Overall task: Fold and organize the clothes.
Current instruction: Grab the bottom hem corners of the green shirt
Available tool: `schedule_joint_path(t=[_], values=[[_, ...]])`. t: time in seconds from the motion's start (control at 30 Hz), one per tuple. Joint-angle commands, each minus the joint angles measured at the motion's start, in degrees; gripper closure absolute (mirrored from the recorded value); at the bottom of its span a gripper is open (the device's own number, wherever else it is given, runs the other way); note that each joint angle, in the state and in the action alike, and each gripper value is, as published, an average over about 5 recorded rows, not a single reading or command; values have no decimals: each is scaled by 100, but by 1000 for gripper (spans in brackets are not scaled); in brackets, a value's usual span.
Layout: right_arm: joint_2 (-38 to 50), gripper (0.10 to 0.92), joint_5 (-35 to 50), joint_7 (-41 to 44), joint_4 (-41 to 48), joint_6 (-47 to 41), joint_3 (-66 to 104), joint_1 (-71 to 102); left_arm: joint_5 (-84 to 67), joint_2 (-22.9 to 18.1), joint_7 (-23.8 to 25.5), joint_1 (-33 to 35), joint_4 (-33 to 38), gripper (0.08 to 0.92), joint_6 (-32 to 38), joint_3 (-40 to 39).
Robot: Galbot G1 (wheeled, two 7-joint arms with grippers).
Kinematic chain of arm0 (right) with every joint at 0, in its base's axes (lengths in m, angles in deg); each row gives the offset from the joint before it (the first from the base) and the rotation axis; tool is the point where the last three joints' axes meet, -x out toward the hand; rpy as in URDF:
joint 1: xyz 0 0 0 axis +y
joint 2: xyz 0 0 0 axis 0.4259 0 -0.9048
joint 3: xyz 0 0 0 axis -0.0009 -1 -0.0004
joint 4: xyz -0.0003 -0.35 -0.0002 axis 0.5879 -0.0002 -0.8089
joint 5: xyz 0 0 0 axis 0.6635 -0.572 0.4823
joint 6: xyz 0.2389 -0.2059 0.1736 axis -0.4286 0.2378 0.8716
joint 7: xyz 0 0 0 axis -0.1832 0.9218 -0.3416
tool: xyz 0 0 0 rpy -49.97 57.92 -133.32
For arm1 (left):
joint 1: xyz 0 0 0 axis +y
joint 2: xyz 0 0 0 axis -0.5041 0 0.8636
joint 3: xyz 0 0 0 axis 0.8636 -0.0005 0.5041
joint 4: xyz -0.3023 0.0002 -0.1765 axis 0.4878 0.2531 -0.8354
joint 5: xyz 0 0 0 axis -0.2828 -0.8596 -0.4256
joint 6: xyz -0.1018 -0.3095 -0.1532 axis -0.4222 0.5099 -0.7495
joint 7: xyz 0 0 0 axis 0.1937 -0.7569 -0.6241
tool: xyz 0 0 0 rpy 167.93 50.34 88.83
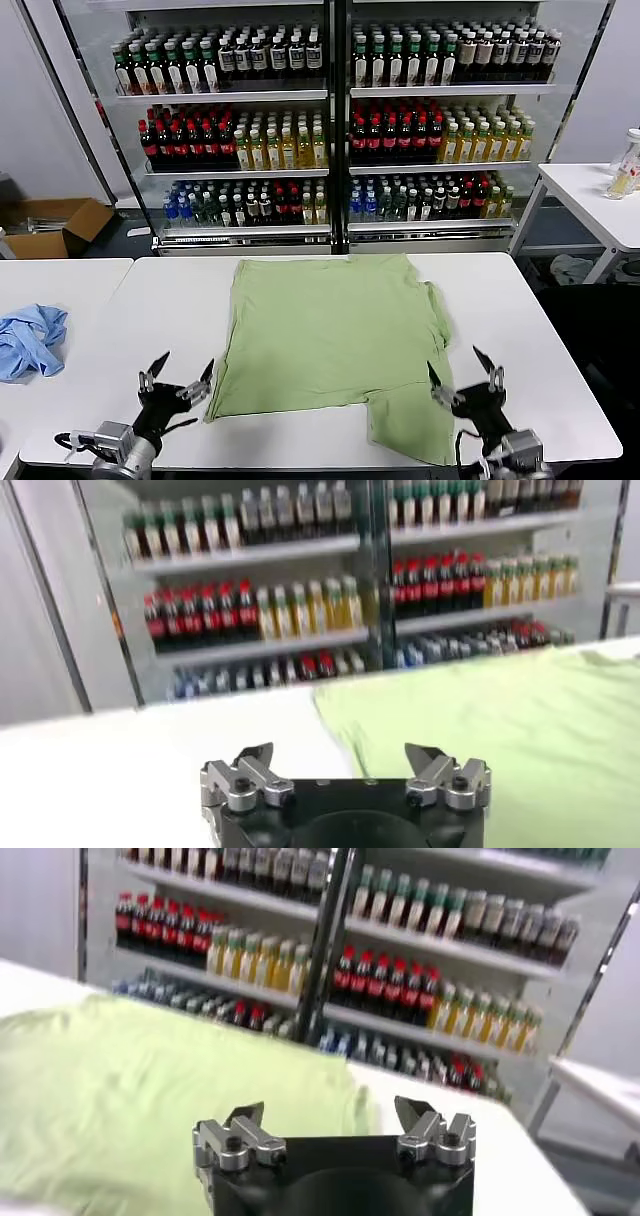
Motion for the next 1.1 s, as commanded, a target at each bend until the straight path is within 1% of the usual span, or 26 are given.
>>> schedule_joint_path(t=[0.03,0.37,0.7,1.1], values=[[48,203,106,-51,-34,82,48,671,-319,-25,-323,397,169,177,-1010,-172],[-127,203,142,-178,235,209,-90,639,-321,-37,-400,211,-42,177,-1044,-275],[-244,203,165,-120,404,237,-332,452,-305,-48,-435,25,-207,177,-1083,-307],[-246,203,389,-182,527,161,-462,131,-183,-82,-451,-108,-334,177,-1089,-304]])
